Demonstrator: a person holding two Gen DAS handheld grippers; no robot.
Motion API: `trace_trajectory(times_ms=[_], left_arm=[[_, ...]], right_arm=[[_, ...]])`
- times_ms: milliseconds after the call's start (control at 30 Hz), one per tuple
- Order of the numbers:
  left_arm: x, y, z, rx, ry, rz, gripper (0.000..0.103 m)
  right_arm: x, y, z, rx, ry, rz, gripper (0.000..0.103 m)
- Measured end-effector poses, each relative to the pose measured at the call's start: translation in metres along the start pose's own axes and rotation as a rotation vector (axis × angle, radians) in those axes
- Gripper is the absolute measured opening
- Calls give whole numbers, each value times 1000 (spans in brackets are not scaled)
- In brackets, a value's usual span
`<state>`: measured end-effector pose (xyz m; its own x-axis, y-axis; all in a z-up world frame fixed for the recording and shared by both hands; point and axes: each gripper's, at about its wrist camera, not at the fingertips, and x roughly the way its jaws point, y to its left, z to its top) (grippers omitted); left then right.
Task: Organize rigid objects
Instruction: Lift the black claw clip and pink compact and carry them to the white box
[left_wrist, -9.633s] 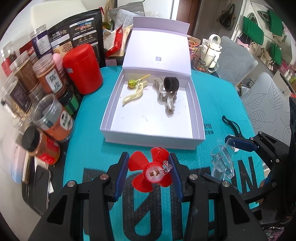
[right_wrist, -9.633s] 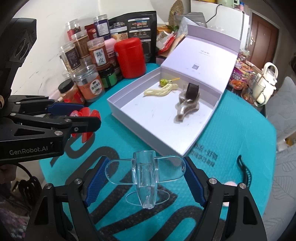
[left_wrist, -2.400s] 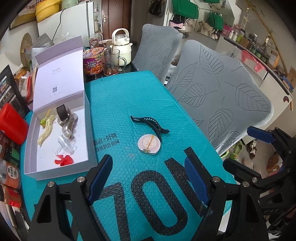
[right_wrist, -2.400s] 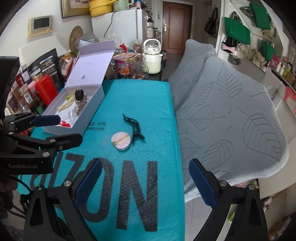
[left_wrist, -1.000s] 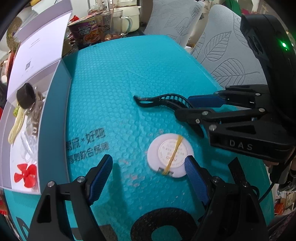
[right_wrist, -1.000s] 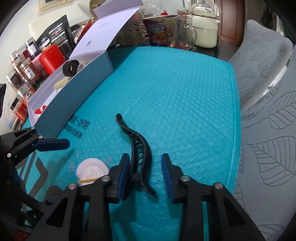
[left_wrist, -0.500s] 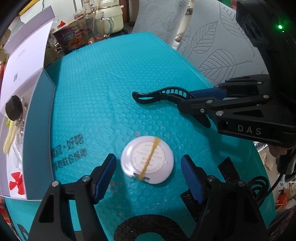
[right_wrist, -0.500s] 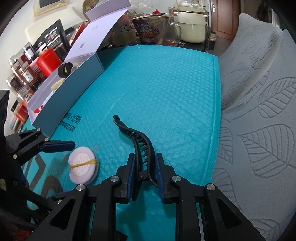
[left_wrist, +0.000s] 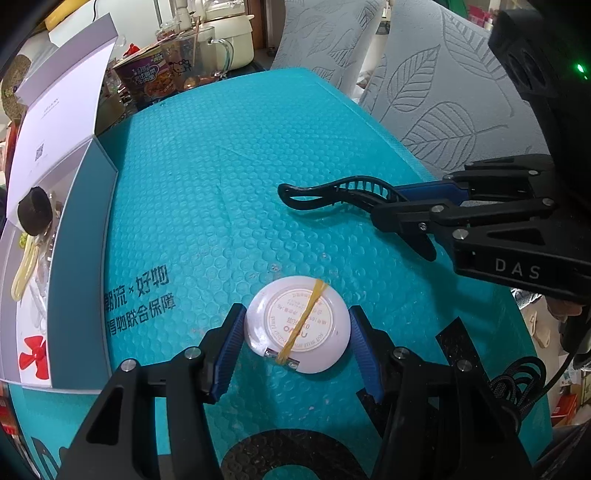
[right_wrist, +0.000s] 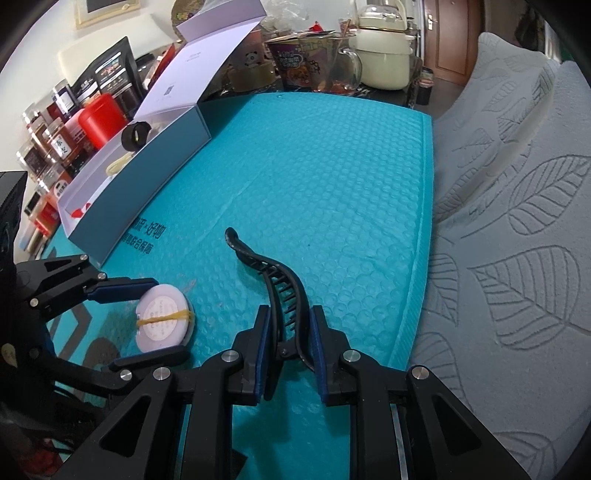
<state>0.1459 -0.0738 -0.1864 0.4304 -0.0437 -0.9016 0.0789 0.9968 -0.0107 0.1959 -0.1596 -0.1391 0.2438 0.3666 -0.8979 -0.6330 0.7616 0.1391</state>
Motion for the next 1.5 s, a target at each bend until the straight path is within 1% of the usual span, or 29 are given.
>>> trace_trajectory(times_ms=[133,233,400,500,733,967,1100,1500], left_arm=[[-6,0,0,-32,-2,-9,55],[-12,-2,0,-35,-5,4,55],[-23,0,-5,-52,-15,-7,55],[-26,-1,-8,-56,-9,0,55],[-44,2,-22,-83,-35,-5,55],[-71,16,-42,-135,-53,21,55],[-94,28,-53,-160,-70,44,55],[-159,70,-76,-236,-142,140,55]], right_arm=[[-3,0,-4,10,10,-5,20],[-8,-1,-9,24,16,-4,20],[-18,3,-17,39,14,-9,20],[-22,7,-23,51,15,-7,20],[-34,24,-35,70,14,0,20],[-44,54,-43,60,18,21,20],[-51,77,-43,41,22,38,20],[-74,153,-26,-63,-1,106,20]])
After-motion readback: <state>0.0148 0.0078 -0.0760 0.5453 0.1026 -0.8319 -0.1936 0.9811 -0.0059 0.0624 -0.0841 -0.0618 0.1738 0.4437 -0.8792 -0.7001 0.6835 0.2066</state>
